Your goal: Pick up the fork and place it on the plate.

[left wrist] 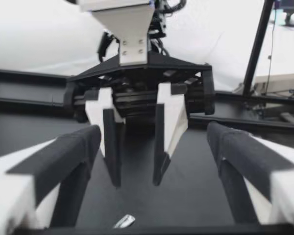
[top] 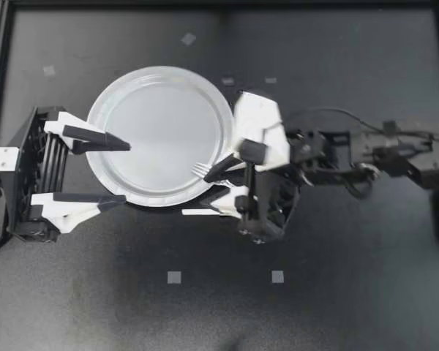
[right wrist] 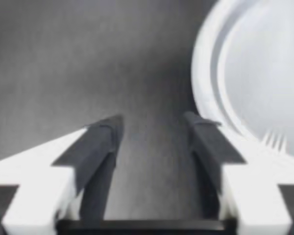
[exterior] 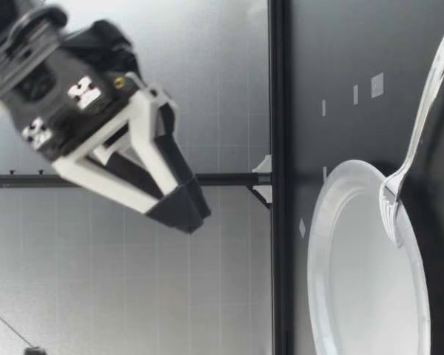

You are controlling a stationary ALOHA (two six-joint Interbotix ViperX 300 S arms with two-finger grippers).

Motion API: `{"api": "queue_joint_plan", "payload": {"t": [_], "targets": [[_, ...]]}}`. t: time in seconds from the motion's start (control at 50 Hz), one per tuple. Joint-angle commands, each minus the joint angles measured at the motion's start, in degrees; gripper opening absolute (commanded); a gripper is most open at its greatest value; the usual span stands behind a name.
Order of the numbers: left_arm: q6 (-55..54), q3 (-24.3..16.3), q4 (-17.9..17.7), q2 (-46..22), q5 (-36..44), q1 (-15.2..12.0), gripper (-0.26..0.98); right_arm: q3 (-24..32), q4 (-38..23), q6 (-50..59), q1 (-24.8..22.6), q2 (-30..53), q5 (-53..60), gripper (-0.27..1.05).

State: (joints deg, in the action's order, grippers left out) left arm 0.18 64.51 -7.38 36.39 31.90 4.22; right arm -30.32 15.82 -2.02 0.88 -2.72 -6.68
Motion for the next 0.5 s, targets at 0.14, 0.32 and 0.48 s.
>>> {"api": "queue_joint_plan", "payload": {"t": [0.14,0.32,0.48], "targets": [[0.00,0.00,-0.79,-1.93,1.05,0.18,0.86,-10.02,0.09,0.53,-2.64,-2.90,25.58,0.55],[0.00,-0.79,-1.05,-3.60,1.05,0.18,0.86,-11.51,0.09,1.49,-2.81,-3.34,28.83,0.55],[0.18,-1.32,-1.05,-3.34,1.05,0.18,0.86,-11.51,0.00,1.93,-2.81,-3.34,28.74,0.55]]}}
